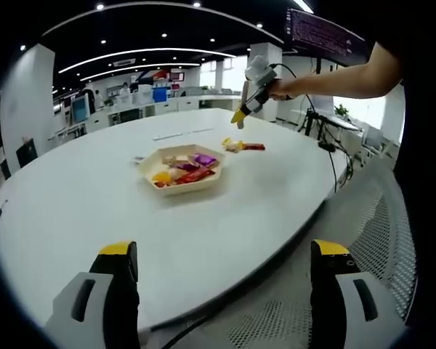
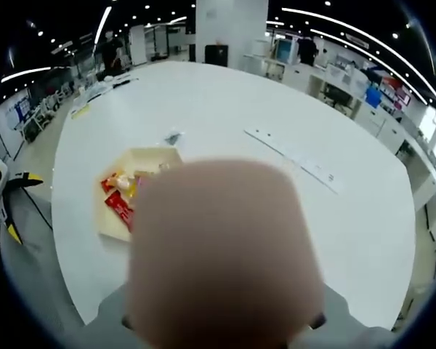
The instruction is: Place the target food into the container with the food tongs after gripping and lifting it, then release it inside without dropping or visibly crushing the food.
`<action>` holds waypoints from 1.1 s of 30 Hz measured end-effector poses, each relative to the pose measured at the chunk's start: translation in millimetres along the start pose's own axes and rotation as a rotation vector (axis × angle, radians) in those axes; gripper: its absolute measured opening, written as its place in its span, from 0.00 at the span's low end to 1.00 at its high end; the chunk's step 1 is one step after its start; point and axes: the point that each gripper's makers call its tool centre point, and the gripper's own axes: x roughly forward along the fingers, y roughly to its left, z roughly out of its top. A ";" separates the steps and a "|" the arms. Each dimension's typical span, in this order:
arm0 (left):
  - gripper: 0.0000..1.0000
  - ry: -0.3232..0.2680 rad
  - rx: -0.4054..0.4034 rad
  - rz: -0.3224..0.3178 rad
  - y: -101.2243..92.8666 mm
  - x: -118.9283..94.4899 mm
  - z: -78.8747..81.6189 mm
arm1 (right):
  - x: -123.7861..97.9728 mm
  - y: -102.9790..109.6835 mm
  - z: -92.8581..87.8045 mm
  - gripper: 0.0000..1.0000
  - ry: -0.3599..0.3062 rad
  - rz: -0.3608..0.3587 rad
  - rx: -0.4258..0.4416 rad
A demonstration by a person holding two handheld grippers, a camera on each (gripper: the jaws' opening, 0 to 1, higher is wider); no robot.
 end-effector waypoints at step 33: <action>0.96 0.066 -0.035 0.005 2.4 3.5 -10.0 | 62.3 -22.1 -34.1 0.22 0.027 -0.026 0.103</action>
